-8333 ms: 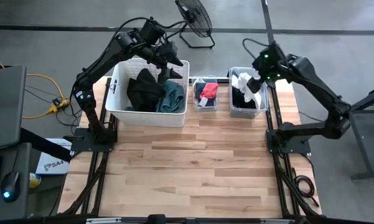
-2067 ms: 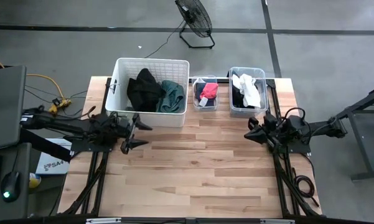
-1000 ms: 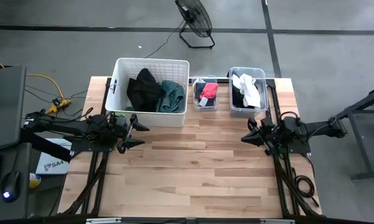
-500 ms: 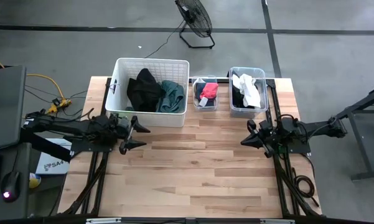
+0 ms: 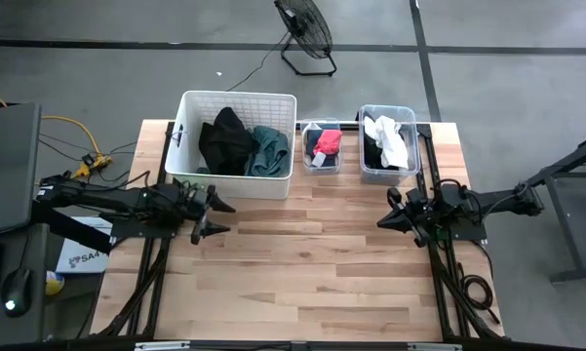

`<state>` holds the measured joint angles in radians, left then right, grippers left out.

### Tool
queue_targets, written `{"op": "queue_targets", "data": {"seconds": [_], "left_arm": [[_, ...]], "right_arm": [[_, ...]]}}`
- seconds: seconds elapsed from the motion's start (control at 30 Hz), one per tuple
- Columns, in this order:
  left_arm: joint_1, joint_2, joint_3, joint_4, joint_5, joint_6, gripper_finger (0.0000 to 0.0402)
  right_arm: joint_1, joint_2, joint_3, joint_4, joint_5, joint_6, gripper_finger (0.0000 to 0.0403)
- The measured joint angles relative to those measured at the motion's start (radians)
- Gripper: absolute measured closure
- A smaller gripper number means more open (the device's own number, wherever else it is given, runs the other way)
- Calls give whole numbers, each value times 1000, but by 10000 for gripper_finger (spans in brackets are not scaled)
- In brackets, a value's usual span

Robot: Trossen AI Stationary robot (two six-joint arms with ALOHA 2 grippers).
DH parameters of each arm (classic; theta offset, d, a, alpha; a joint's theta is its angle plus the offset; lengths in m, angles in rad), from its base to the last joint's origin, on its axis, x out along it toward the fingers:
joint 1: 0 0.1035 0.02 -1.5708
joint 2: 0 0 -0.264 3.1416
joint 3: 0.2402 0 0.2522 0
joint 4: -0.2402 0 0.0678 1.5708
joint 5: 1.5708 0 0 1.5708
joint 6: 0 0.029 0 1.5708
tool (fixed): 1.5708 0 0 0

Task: Pick & Place Cloths
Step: Return to Home Position

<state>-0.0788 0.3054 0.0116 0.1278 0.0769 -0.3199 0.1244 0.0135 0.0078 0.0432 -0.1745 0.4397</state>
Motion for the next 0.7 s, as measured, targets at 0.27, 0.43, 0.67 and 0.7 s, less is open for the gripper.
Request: {"op": "queue_targets", "data": {"seconds": [0.27, 0.43, 0.67, 0.7], "left_arm": [[0, 0, 0, -58, 0, 0, 97], [0, 0, 0, -60, 0, 0, 97], [0, 0, 0, -68, 0, 0, 97], [0, 0, 0, -71, 0, 0, 97]], "right_arm": [[0, 0, 0, -1, 0, 0, 398], [0, 0, 0, -1, 0, 0, 398], [0, 0, 0, -1, 0, 0, 398], [0, 0, 0, -1, 0, 0, 398]]}}
